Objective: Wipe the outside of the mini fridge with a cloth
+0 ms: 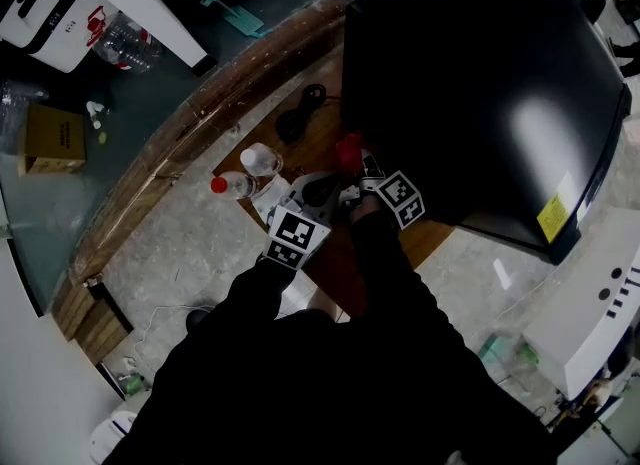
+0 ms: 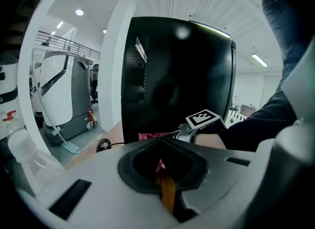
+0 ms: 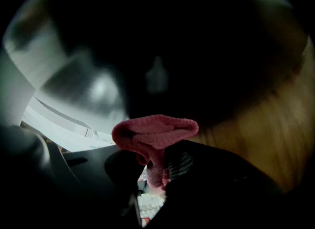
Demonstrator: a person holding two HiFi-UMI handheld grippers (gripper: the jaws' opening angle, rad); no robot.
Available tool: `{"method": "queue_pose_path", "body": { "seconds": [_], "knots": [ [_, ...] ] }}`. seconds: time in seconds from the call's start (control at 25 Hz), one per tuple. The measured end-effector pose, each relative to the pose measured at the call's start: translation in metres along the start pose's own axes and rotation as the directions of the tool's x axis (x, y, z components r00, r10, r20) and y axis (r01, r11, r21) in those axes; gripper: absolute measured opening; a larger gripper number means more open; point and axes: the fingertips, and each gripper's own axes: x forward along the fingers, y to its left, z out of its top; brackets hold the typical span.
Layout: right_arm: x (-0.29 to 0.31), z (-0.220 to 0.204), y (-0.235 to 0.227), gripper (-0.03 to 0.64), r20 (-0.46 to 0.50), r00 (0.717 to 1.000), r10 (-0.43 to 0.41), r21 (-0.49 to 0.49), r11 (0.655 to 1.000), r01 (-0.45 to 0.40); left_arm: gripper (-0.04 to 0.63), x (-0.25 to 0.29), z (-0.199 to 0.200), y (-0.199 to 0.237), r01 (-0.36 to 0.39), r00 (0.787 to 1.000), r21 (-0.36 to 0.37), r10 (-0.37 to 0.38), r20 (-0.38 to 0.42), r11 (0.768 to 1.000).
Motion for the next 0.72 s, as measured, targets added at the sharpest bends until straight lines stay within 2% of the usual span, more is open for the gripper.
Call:
{"method": "queue_pose_path", "body": {
  "seconds": [0.16,0.28,0.4,0.56,0.72],
  "knots": [
    [0.003,-0.001,-0.016,0.095,0.001,0.999,-0.044,-0.014,0.999,0.044,0.006,-0.006,0.007,-0.001,0.0,1.0,-0.007,0.0,0.019,1.0],
    [-0.004,-0.007,-0.013,0.087,-0.027,0.998,-0.063,-0.117,0.991,0.059,0.006,-0.015,0.016,-0.001,-0.002,0.999,-0.01,0.003,0.042,1.0],
    [-0.028,-0.019,0.014,0.086,-0.082,0.997,-0.005,-0.194,0.981,-0.011,0.006,-0.022,0.029,0.0,-0.013,0.997,-0.011,0.013,0.076,1.0],
    [-0.08,-0.029,0.063,0.087,-0.13,0.988,0.085,-0.236,0.965,-0.114,0.006,-0.034,0.044,-0.005,-0.007,0.994,0.009,0.006,0.106,1.0],
    [-0.141,-0.023,0.12,0.087,-0.129,0.977,0.168,-0.341,0.918,-0.203,0.006,-0.058,0.067,-0.014,-0.003,0.988,0.035,-0.002,0.152,0.999]
  ]
}}
